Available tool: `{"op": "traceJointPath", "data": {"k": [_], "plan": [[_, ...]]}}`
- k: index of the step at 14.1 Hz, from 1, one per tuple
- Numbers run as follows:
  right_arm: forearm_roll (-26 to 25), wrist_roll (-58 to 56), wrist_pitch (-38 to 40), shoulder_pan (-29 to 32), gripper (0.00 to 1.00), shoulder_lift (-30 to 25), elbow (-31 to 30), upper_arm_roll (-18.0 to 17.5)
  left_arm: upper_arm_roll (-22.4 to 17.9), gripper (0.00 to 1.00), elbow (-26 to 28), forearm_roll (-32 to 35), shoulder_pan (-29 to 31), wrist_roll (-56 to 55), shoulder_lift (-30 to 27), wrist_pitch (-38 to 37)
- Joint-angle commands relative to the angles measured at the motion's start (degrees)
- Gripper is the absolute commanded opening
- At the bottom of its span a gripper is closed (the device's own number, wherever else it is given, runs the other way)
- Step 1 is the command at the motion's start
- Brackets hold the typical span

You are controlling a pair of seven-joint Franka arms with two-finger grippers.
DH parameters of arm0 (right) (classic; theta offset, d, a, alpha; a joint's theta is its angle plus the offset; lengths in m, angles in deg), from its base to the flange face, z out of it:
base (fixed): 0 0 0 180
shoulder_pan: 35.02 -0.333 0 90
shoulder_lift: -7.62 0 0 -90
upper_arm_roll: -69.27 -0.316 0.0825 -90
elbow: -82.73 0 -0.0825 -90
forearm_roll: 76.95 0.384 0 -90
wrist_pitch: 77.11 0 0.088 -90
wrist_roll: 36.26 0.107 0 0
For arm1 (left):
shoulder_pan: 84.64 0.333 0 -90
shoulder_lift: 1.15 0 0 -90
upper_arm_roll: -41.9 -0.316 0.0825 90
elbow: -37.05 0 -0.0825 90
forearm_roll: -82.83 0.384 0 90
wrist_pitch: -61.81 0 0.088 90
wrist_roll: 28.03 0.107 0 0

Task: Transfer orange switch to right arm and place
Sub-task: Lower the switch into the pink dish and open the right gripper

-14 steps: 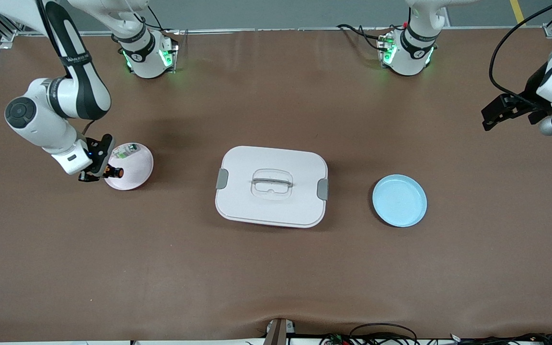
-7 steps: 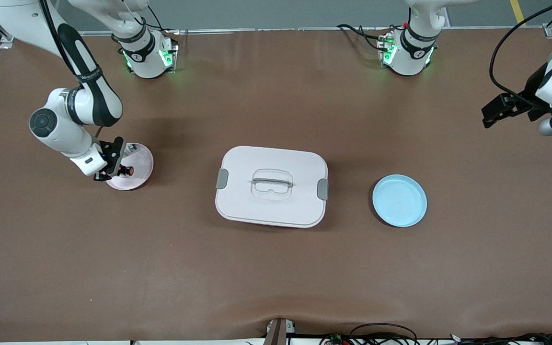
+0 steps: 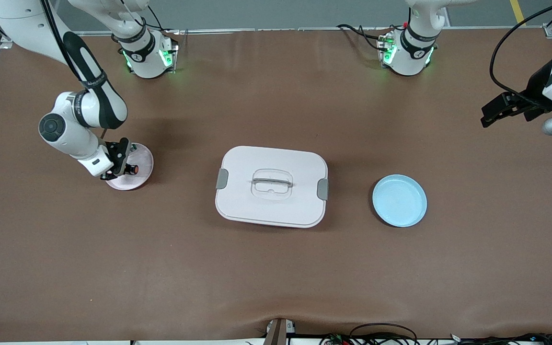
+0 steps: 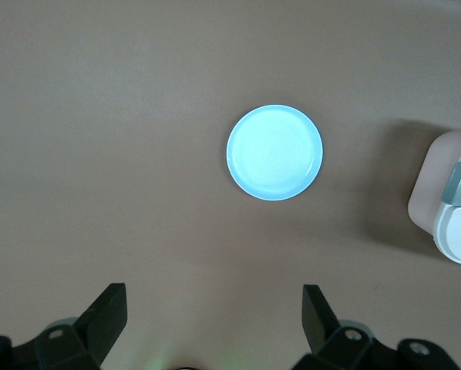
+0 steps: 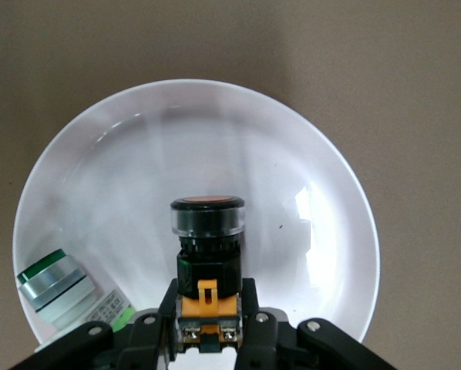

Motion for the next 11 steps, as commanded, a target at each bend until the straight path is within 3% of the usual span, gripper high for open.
{"op": "traceJointPath", "data": {"k": [1, 3, 5, 6, 8, 11], "plan": [[0.58, -0.27, -0.79, 0.68, 0.06, 0.60, -0.45, -0.75, -0.42, 1.00, 1.14, -1.10, 1.76, 2.50, -1.82, 1.49], [3.39, -0.27, -0.18, -0.02, 0.34, 0.69, -0.36, -0.75, -0.33, 1.00, 1.23, -1.10, 2.91, 4.87, -1.91, 2.11], [3.58, -0.27, -0.09, -0.20, 0.83, 0.69, -0.27, -0.75, -0.42, 1.00, 1.75, -1.10, 3.18, 4.89, -2.61, 2.29], [3.58, -0.27, 0.08, -0.20, 1.00, 0.69, -0.27, -0.75, -0.33, 1.00, 3.32, -1.10, 3.18, 4.89, -3.57, 3.33], [3.58, 0.00, 2.70, -0.72, 1.00, -0.09, 0.08, -0.75, -0.33, 1.00, 7.97, -1.10, 3.18, 4.89, -6.55, 6.67], [3.93, 4.72, 14.19, -0.81, 1.00, -4.13, 3.23, -0.66, 0.10, 1.00, 7.82, -0.75, 3.00, 5.59, -6.65, 5.90]]}}
